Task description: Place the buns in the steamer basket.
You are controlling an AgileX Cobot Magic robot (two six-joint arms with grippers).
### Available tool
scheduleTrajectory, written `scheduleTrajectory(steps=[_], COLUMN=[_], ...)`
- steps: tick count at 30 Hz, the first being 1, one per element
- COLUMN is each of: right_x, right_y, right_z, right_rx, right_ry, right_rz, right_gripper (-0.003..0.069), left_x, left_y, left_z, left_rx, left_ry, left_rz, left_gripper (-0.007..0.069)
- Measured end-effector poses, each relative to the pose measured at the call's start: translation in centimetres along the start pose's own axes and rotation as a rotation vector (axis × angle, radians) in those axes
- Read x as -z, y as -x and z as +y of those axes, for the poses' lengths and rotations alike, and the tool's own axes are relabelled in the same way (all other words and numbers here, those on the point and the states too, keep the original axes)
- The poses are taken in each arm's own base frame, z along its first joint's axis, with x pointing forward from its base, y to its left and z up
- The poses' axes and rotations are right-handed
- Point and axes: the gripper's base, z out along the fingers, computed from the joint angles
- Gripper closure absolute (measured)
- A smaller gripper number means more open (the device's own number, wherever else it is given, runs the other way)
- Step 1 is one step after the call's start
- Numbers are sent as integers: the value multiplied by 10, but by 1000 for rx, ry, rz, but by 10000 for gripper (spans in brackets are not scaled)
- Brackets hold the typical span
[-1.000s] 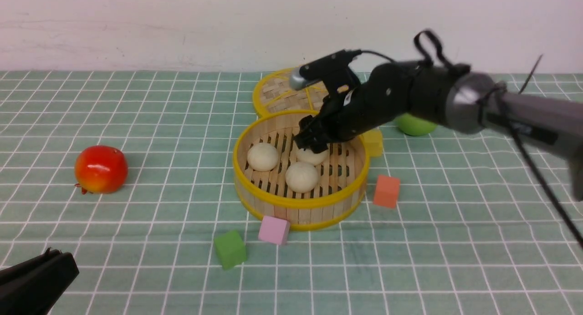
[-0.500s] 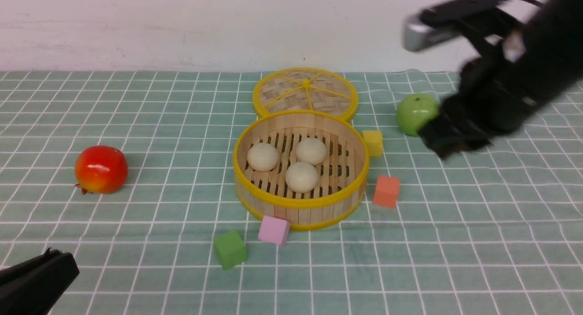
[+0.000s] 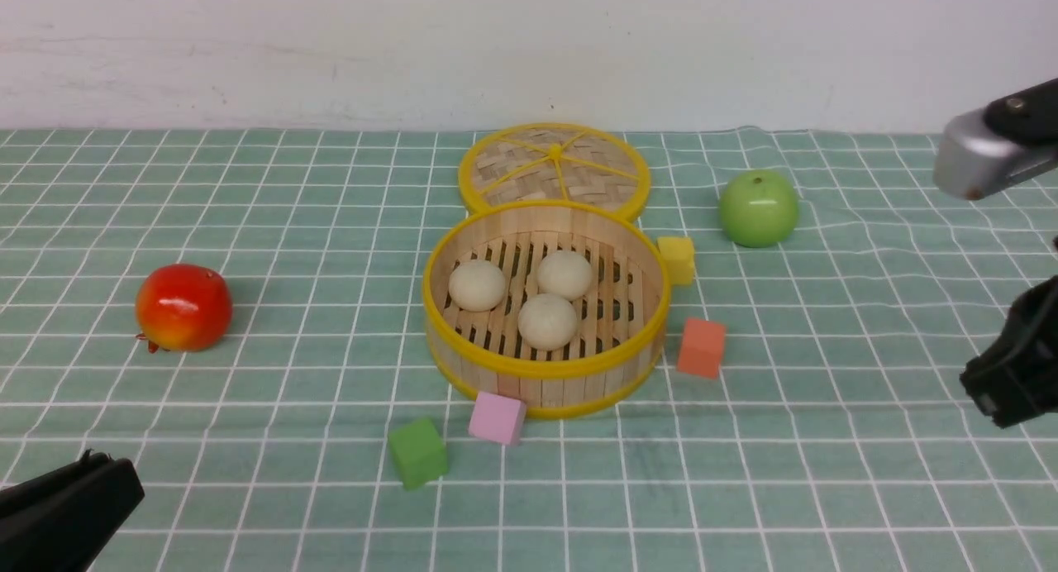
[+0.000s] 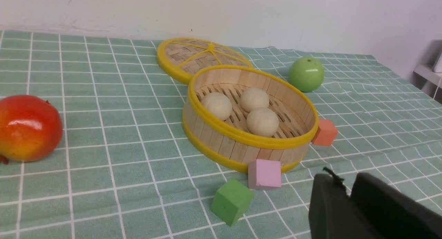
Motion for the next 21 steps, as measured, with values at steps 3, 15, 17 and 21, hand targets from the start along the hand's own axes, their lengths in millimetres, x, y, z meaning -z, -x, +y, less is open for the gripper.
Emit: scheduleTrajectory(steps=[3,15,17,21], right_x=[4,-49,-66,-101], right_y=[-3,-144,-177,-219], right_z=[-3,-46,-46,-43], right_rx=[10,-262,-309,-336], right_ry=[-28,-257,-318,-359], right_rz=[-12,-483,-594,-676], right_gripper=[678,678,678,678], left_x=[0,0,0,0], left_y=[0,0,0,0], left_z=[0,0,0,0], left_rx=[0,0,0,0], left_ry=[0,0,0,0], left_rz=[-1,1,1,2], left_gripper=[529,514,513,513])
